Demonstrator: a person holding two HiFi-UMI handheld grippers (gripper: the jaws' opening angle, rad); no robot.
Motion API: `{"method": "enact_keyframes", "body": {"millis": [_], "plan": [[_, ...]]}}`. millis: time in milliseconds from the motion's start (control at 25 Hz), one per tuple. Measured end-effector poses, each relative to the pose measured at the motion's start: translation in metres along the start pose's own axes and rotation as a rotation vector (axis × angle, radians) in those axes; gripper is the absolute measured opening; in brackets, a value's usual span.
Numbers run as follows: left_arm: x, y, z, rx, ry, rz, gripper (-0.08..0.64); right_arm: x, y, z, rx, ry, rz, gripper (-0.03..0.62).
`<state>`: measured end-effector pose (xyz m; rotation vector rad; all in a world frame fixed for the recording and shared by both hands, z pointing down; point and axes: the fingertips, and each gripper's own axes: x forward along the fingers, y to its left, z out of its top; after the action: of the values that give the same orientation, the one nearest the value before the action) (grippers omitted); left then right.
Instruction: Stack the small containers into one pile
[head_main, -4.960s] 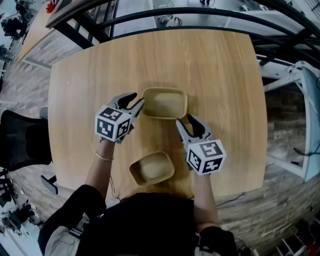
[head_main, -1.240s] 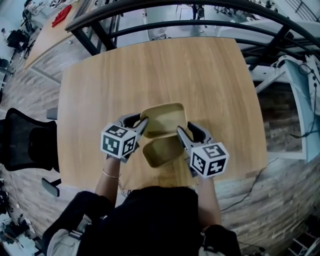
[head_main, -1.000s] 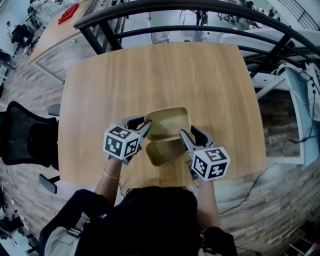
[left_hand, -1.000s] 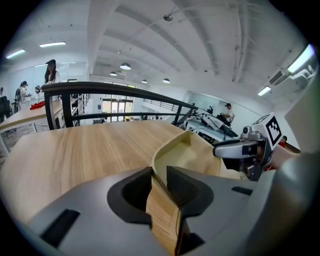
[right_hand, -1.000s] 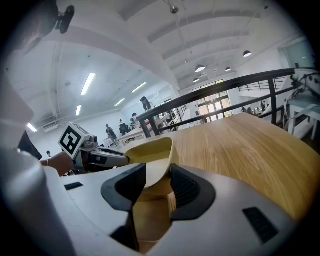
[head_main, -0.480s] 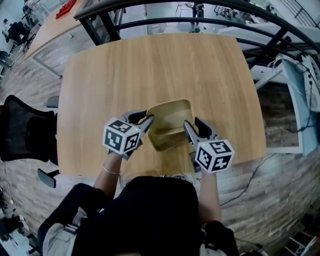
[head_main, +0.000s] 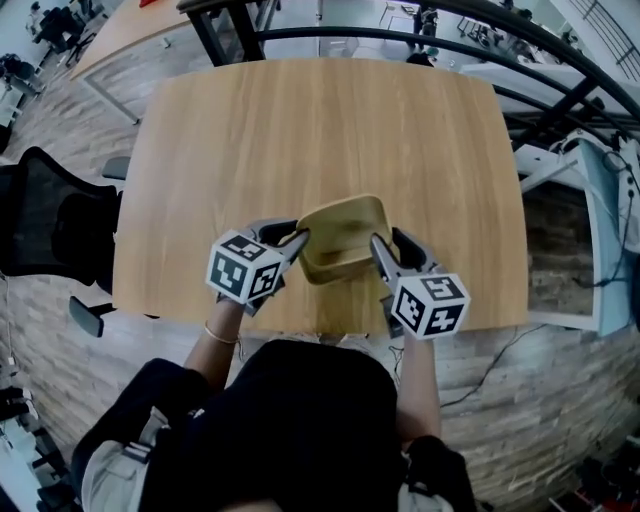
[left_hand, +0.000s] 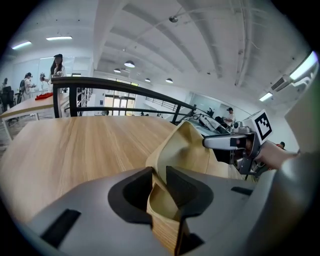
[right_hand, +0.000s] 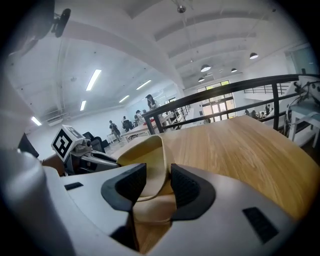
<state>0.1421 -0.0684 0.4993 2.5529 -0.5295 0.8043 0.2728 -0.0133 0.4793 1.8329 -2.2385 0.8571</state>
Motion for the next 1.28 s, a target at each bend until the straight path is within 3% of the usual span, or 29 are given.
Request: {"method": "enact_keyframes", "body": {"millis": [320,760,1280], "plan": [[-0.016,-0.017,-0.011,-0.018,0.009,0.029,0.086,-0.012,0.007,-0.012,-0.018,0.038,0.043,0.158],[-0.024,-0.019,-0.032,-0.108,0.053,-0.001,0.069,-0.011,0.012,-0.035,-0.022,0.112,0.05,0.158],[-0.014,-0.015,-0.054,-0.151,0.115,-0.027,0.069,-0.001,0.007,-0.056,-0.033,0.184,0.039,0.158]]}}
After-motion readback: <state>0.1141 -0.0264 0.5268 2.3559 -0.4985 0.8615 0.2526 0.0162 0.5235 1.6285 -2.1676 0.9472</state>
